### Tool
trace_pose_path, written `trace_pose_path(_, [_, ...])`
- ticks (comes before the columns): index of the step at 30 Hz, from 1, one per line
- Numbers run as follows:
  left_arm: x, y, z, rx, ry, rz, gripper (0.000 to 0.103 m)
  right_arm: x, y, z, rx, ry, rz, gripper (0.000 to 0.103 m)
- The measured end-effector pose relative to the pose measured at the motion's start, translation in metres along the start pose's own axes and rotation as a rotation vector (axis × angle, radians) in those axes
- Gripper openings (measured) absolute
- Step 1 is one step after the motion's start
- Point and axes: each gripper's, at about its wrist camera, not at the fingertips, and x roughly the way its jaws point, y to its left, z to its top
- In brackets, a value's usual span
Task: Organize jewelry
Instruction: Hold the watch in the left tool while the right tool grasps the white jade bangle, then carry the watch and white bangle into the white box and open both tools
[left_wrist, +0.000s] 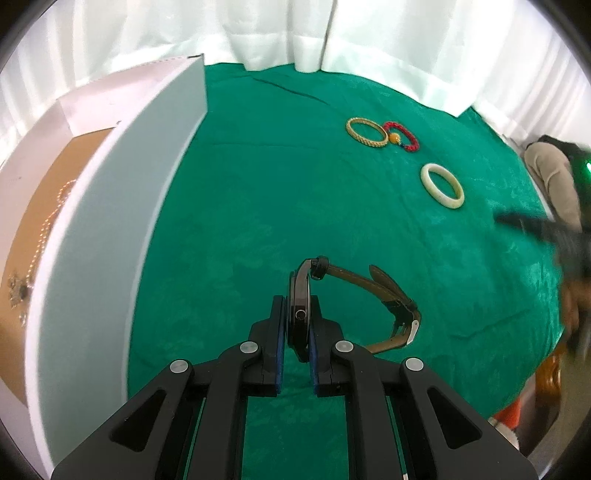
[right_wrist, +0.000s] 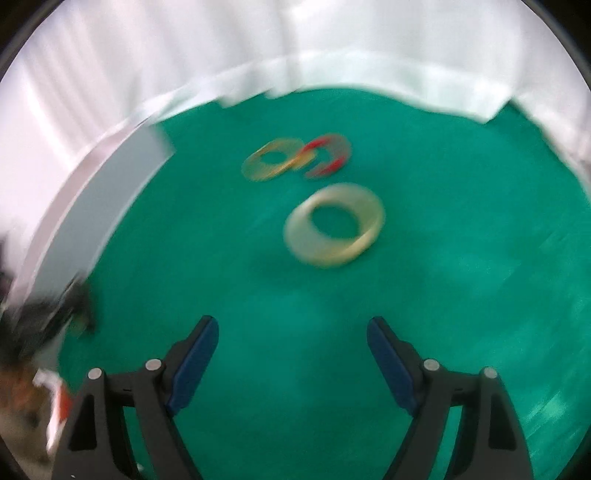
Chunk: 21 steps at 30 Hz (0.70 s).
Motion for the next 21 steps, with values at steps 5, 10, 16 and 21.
trace_pose_path(5, [-0.006, 0.006, -0.004, -0.011, -0.005, -0.009, 0.009, 0.034, 0.007, 0.043, -0.241, 0.036, -0.079, 0.073])
trace_pose_path(10, [-0.009, 0.009, -0.006, -0.006, -0.007, -0.016, 0.009, 0.077, 0.034, 0.052, -0.343, 0.102, -0.024, 0.050])
trace_pose_path(16, [-0.011, 0.014, -0.010, -0.013, 0.003, -0.024, 0.009, 0.096, 0.049, 0.056, -0.354, 0.138, -0.012, 0.010])
trace_pose_path(21, [-0.028, 0.015, -0.016, -0.024, -0.017, -0.061, 0.009, 0.071, 0.055, 0.054, -0.295, 0.104, 0.059, 0.010])
